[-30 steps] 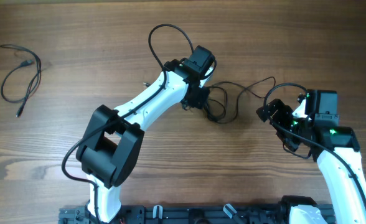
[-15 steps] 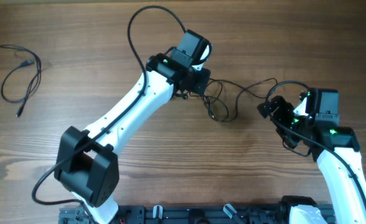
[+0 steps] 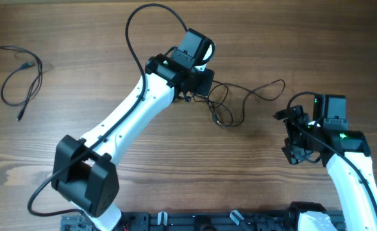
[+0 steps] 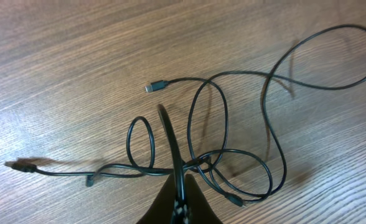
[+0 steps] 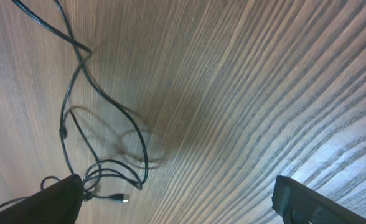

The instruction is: Untangle cables

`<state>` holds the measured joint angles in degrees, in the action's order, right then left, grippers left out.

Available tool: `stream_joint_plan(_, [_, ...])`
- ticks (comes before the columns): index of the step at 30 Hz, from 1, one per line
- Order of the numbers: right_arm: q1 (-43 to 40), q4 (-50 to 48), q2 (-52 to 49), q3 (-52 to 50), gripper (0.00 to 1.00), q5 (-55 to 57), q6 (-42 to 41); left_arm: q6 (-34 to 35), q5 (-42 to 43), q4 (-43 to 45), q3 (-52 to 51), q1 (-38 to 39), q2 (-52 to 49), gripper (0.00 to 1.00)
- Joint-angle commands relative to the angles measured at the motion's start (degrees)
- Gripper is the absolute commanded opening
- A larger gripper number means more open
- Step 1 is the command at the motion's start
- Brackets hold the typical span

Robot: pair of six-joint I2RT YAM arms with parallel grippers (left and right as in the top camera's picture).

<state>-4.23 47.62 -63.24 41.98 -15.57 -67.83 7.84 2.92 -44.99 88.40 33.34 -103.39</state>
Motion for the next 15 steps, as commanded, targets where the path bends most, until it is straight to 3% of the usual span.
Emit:
stream_joint_plan(1, [0.2, 0.2, 0.7, -0.1, 1.00, -6.7, 10.9, 3.3, 0.3, 0.6, 0.9, -0.3, 2.1, 0.04])
stream_joint_plan(3, [3.5, 0.1, 0.4, -0.1, 1.00, -8.5, 17.8, 11.7, -1.5, 2.6, 0.9, -0.4, 2.1, 0.04])
stream_joint_plan(6, [7.8, -1.4, -0.2, -0.1, 1.00, -8.5, 19.8, 20.7, -1.2, 3.2, 0.9, -2.1, 2.1, 0.04])
stream_joint_plan(8, [11.8, -4.5, -0.2, -0.1, 1.00, -9.7, 19.9, 21.0, 4.0, 3.2, 0.9, -4.7, 2.2, 0.04])
stream_joint_plan(9, [14.9, -7.2, -0.2, -0.1, 1.00, -9.8, 19.9, 20.0, 8.0, 3.3, 0.9, -6.4, 2.4, 0.04])
stream_joint_plan(11, [19.5, -11.5, -0.2, -0.1, 1.00, -9.8, 20.0, 3.9, 25.4, 3.7, 0.9, -10.1, 3.6, 0.04])
stream_joint_plan(15, [23.9, -19.4, -0.4, -0.1, 1.00, -2.2, 20.0, -8.0, 36.6, 3.7, 0.9, -12.2, 6.3, 0.04])
